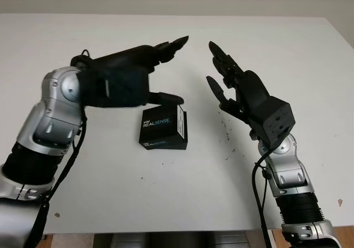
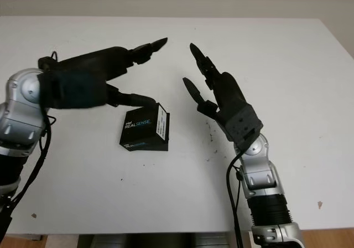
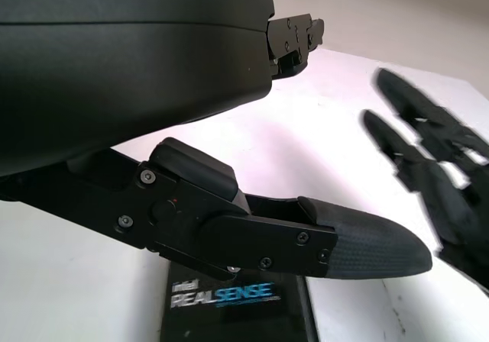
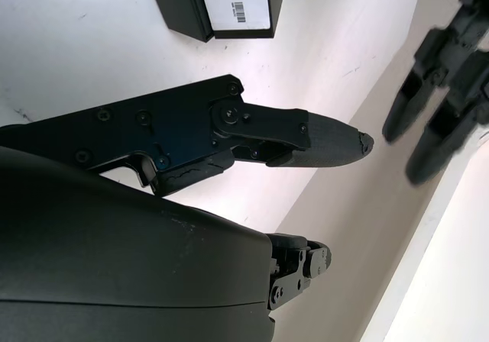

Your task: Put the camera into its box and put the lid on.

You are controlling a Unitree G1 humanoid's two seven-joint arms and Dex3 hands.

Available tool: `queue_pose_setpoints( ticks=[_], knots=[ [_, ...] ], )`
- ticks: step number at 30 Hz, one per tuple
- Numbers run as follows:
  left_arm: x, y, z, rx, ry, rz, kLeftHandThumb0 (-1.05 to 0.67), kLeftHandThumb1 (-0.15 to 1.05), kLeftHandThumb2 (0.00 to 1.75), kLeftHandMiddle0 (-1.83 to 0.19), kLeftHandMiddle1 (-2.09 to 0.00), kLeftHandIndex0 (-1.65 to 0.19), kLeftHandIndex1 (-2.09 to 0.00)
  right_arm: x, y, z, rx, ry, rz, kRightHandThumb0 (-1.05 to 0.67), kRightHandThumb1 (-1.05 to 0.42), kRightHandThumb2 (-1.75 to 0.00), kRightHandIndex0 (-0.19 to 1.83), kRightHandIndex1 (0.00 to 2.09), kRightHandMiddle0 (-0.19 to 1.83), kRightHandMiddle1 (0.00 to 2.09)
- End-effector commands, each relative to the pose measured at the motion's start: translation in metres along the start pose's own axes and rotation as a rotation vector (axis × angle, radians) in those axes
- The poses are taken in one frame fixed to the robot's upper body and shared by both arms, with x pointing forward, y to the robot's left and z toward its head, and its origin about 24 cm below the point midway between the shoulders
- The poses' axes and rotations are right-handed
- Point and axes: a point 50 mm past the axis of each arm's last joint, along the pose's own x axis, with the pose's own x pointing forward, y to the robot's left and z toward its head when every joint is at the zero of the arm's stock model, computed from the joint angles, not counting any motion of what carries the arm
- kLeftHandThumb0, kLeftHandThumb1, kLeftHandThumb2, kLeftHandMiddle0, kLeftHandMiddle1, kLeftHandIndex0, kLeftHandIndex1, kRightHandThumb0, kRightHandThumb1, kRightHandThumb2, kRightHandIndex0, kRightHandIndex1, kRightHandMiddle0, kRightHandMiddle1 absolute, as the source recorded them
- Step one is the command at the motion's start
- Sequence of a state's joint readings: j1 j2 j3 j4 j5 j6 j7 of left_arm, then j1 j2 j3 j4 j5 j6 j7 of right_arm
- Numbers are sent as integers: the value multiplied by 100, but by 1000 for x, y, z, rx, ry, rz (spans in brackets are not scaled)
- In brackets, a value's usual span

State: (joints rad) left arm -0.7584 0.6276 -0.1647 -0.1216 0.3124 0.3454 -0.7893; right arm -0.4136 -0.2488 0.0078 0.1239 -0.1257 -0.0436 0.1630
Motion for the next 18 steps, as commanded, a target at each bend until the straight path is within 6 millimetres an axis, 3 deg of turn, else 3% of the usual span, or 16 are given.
queue_pose_setpoints(
  ticks=[1,8,18],
  knots=[
    [-6,5,-2,-9,22,-5,-105,105,33,19,0,19,0,3,-9,9,-9,-40,-13,-67,-105,-52,10,4,10,5],
    [-13,6,-5,-35,71,-128,-98,99,8,19,0,19,0,6,-10,13,-24,-43,-25,-69,-105,-52,12,5,10,5],
    [-14,-20,-16,194,73,-115,-101,100,6,19,0,19,0,7,-11,12,-15,-46,-30,-70,-105,-51,12,6,11,6]
  ],
)
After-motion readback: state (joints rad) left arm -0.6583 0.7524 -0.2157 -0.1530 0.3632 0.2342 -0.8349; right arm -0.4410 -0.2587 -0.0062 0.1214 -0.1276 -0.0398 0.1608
